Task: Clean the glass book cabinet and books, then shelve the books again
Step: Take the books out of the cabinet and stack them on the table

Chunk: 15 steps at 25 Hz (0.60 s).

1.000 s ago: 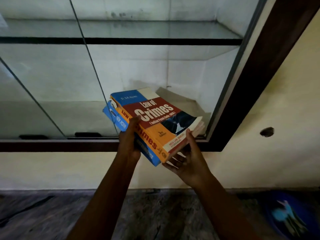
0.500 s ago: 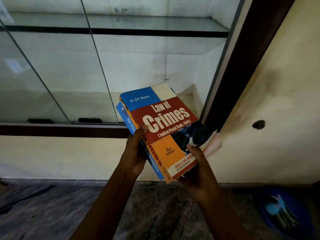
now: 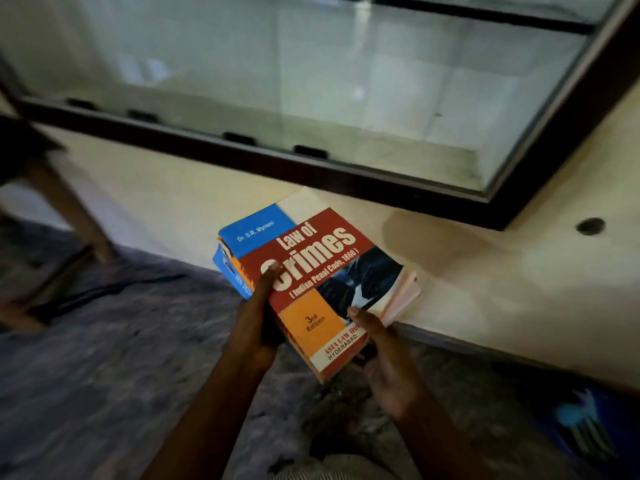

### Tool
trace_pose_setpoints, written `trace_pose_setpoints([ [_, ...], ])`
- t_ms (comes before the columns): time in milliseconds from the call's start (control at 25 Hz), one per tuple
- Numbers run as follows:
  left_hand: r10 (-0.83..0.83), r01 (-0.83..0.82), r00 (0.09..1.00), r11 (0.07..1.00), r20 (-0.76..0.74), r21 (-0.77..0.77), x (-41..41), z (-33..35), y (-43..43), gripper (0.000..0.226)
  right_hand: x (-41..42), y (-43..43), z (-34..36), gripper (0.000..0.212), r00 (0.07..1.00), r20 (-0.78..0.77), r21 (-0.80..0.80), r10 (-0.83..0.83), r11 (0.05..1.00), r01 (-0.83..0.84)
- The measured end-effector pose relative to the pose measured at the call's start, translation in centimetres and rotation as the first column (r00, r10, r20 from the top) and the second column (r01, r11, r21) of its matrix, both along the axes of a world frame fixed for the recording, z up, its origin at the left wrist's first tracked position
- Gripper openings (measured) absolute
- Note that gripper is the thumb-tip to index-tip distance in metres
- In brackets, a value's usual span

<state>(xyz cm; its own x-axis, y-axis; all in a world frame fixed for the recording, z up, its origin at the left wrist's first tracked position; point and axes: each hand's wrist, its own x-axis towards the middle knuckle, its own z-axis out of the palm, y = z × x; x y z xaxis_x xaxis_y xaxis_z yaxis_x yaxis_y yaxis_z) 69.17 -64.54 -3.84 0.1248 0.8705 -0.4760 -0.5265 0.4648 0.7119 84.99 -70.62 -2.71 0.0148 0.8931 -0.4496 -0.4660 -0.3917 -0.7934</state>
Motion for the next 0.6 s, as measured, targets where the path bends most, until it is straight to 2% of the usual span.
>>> trace_pose_setpoints([
  [80,0.178,-0.177,0.984,0.983,0.024,-0.041,-4.5,-0.3,-2.5,0.048,-4.3,-0.4,-0.6,0.047,0.984,0.090,0.017,0.152,0.988,-0.154],
  [160,0.314,-0.314,0.949,0.949,0.021,0.014,-9.8,0.0,-4.5,0.048,-8.6,0.0,-1.5,0.078,0.936,0.106,0.044,0.335,0.939,-0.341],
  [240,0.446,-0.444,0.895,0.891,-0.007,0.091,-15.2,0.6,-6.4,0.041,-12.3,0.9,-2.4,0.100,0.859,-0.018,0.070,0.512,0.858,-0.509],
  [360,0.586,-0.575,0.810,0.803,-0.026,0.158,-22.2,1.2,-8.7,0.037,-17.0,3.6,-4.3,0.112,0.730,-0.242,0.031,0.640,0.757,-0.653],
  [440,0.667,-0.654,0.745,0.732,0.000,0.193,-26.6,1.5,-10.0,0.034,-21.8,6.4,-5.5,0.108,0.677,-0.304,-0.004,0.670,0.710,-0.704],
  [520,0.731,-0.713,0.682,0.665,0.000,0.220,-30.9,1.5,-10.9,0.037,-27.8,8.4,-4.7,0.096,0.608,-0.254,0.017,0.752,0.633,-0.774],
  [560,0.757,-0.737,0.653,0.638,-0.008,0.222,-33.0,1.3,-11.3,0.037,-31.1,9.5,-3.7,0.083,0.552,-0.196,0.024,0.810,0.567,-0.823],
  [600,0.779,-0.758,0.627,0.615,-0.019,0.217,-35.1,1.0,-11.5,0.037,-34.7,11.1,-3.8,0.056,0.539,-0.111,0.016,0.835,0.543,-0.839],
])
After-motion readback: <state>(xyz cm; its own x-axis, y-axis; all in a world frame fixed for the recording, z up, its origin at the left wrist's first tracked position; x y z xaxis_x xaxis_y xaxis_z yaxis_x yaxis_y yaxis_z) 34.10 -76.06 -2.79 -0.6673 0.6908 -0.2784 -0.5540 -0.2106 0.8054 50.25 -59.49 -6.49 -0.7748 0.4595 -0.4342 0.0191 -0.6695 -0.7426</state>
